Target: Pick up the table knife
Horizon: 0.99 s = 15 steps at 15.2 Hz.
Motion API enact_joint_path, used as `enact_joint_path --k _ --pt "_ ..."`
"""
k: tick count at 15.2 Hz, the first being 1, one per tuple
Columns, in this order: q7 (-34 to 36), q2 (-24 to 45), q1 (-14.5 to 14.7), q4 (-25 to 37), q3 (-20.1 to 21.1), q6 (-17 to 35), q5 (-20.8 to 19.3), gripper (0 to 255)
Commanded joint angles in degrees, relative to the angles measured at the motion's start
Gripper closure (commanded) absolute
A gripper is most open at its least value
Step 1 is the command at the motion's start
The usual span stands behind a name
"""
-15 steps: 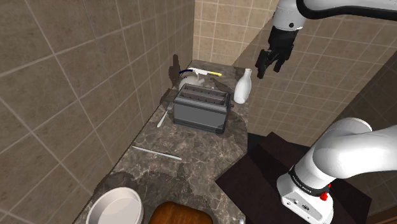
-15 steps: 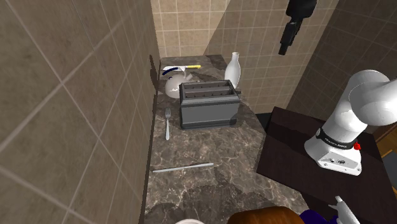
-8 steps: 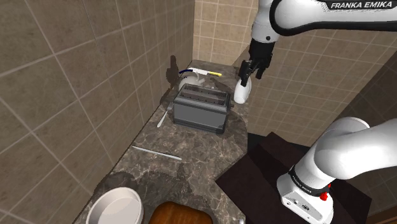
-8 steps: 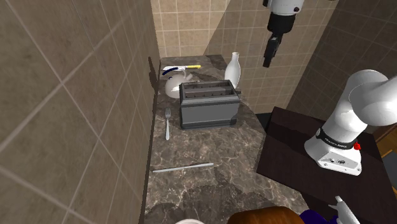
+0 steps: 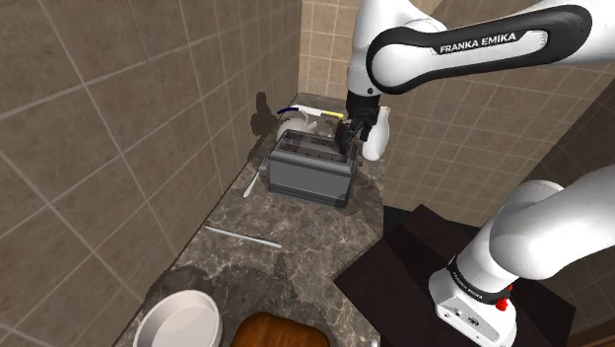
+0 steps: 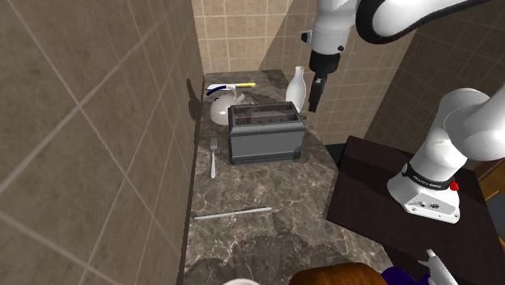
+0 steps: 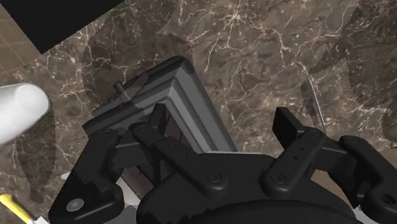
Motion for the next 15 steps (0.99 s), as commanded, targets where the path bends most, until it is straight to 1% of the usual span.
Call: enact_joint_path --k 1,8,15 --pt "-0.13 3.63 0.81 0.75 1.04 2.82 0.18 0" --pt "-0.23 16.75 3.15 4.66 4.51 11.45 -0.72 0" --pt "0.67 30.48 5.72 11.16 7.43 17.79 -3.95 0"
